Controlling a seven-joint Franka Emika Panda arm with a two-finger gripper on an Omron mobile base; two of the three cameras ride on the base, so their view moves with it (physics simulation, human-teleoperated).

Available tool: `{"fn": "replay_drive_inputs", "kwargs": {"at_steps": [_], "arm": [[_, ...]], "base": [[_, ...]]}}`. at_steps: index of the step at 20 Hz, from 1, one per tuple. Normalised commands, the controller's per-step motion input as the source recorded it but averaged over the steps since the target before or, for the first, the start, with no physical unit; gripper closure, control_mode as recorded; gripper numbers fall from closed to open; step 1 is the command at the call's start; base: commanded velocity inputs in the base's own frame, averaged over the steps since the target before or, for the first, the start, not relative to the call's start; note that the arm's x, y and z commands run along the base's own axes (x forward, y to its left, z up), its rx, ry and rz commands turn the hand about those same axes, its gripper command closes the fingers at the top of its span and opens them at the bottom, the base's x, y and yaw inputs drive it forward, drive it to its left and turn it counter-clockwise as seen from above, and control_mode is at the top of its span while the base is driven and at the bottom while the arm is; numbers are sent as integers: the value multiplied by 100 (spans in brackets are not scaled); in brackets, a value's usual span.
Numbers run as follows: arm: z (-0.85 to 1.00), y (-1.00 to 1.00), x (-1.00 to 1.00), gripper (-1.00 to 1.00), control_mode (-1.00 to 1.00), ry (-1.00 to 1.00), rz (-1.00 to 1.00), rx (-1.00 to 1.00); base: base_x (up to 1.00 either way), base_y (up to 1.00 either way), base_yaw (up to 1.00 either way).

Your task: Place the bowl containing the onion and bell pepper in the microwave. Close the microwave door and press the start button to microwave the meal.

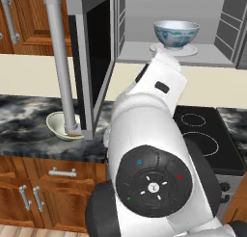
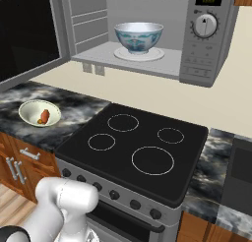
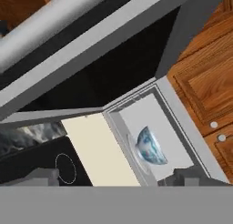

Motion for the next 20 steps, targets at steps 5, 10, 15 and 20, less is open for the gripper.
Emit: {"fn": "replay_drive_inputs", "kwargs": {"at_steps": [5,10,15,20], "arm": [[-69,86,2,-100,-100,-18,3,-29],[-10,87,0,-100,-100,-14,1,-25],[-4,96,12,-100,-100,-3,0,-25],[-9,42,58,-100,-100,0,-8,-8]], "base": [[0,0,0],[0,0,0],[0,0,0],[0,0,0]]}}
